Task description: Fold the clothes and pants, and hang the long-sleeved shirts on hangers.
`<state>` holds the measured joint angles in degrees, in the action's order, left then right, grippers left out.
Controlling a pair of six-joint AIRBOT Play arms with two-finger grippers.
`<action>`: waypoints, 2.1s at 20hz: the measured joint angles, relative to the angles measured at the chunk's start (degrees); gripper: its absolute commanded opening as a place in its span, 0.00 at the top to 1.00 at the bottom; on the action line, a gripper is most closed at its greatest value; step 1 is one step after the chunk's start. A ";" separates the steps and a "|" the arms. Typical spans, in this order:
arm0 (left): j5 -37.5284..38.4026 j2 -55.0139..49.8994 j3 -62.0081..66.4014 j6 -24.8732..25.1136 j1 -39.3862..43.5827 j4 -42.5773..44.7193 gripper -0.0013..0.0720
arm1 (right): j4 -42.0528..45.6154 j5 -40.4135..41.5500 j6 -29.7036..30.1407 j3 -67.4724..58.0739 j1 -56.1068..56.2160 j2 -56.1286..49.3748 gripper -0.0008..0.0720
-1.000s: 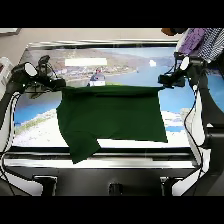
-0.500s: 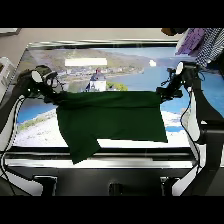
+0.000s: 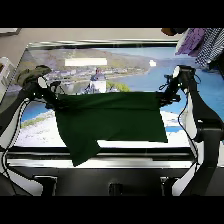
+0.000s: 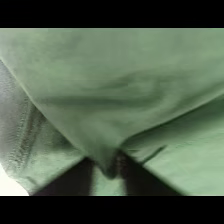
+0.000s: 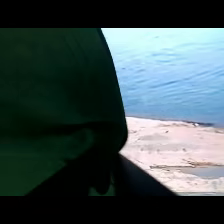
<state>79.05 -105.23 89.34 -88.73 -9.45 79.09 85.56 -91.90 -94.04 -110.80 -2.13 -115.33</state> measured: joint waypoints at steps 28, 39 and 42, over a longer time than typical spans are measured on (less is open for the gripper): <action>-13.99 41.66 -63.36 3.96 -9.92 -27.74 0.45 | -24.46 10.40 12.61 44.92 -26.45 33.07 0.43; -18.25 37.73 -63.49 4.31 -3.96 -29.81 0.96 | -24.15 8.81 15.08 46.97 -26.95 33.29 0.41; -18.93 37.75 -62.75 4.35 -3.85 -29.53 0.96 | -22.56 9.25 16.06 51.87 -26.95 33.20 0.34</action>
<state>60.12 -67.48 26.59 -84.38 -13.30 49.56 63.00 -82.65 -77.97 -58.94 -29.08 -82.13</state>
